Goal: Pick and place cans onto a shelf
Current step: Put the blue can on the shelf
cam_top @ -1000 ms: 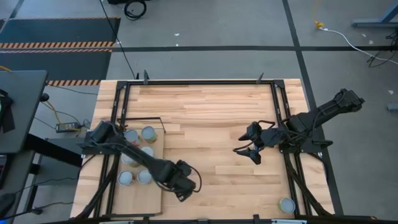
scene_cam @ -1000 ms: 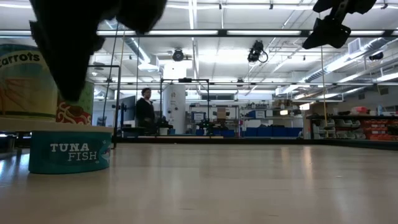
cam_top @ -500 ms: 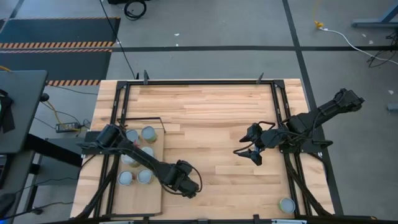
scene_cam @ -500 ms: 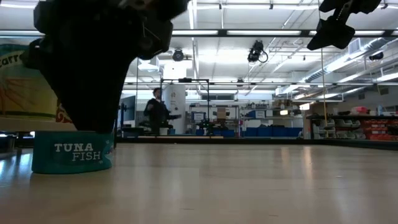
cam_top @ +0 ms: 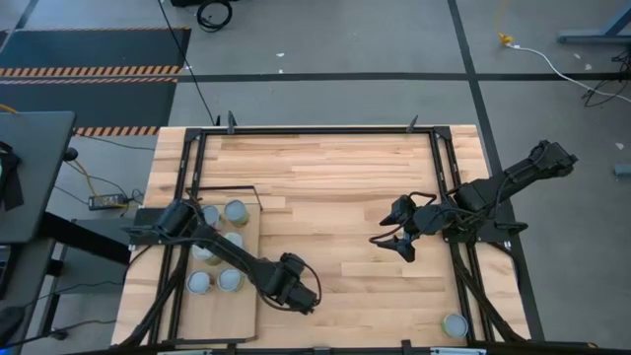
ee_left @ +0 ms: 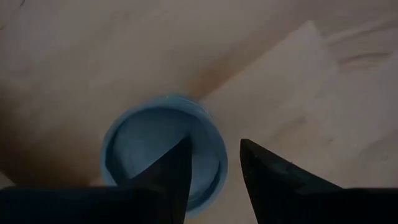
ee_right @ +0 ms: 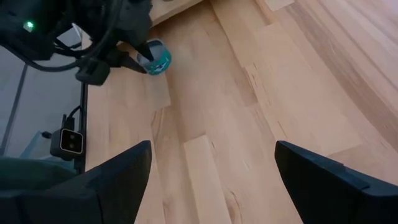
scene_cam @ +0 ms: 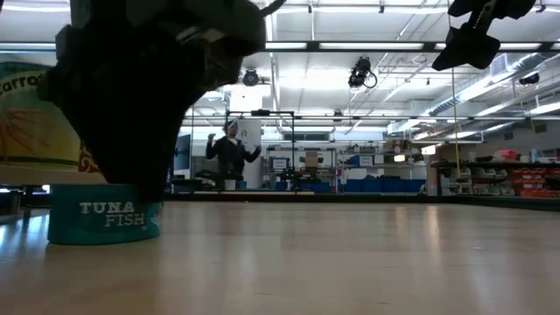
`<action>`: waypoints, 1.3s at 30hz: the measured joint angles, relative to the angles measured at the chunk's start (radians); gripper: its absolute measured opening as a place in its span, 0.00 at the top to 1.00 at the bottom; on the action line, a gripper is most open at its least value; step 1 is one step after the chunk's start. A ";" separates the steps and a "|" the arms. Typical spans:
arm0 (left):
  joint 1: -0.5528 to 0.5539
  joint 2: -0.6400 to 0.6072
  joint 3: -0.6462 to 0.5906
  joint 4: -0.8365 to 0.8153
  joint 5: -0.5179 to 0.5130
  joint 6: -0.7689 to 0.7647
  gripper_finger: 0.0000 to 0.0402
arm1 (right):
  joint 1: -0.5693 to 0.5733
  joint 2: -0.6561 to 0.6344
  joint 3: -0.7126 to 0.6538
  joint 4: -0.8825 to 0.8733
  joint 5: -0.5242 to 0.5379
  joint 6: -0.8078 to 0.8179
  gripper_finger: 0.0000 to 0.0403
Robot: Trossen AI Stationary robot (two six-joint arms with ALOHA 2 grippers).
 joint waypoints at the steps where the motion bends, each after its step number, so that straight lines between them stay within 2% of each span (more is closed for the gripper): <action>1: 0.000 0.002 0.000 0.010 0.001 0.006 0.65 | 0.000 0.000 0.000 0.000 0.000 0.001 0.14; 5: -0.009 0.013 0.004 0.032 -0.008 -0.007 0.65 | 0.000 0.000 0.000 -0.001 0.001 0.004 0.14; 8: -0.010 0.014 0.003 0.028 -0.009 -0.022 0.69 | -0.002 0.000 0.000 -0.002 0.004 -0.004 0.14; 10: -0.009 0.014 0.003 0.027 -0.004 -0.018 0.75 | -0.008 0.000 0.000 -0.004 0.009 -0.008 0.14; 14: -0.009 0.014 0.003 0.046 0.003 -0.018 0.95 | -0.025 0.000 0.000 -0.006 0.015 -0.031 0.14; 15: -0.009 0.014 0.003 0.048 0.003 -0.018 0.96 | -0.030 0.000 0.000 -0.006 0.015 -0.034 0.14; 21: -0.004 0.012 0.022 0.018 0.024 0.002 0.97 | -0.046 0.000 0.000 -0.006 0.013 -0.053 0.14; 30: -0.003 0.012 0.298 -0.247 0.024 0.090 0.98 | -0.048 0.000 0.000 -0.006 -0.001 -0.053 0.14; 35: -0.021 0.009 0.452 -0.466 0.106 -0.006 0.98 | -0.048 0.000 0.000 -0.007 -0.001 -0.034 0.14; 39: -0.083 0.007 0.533 -0.563 0.169 -0.104 0.98 | -0.048 0.000 0.000 -0.007 -0.007 -0.033 0.14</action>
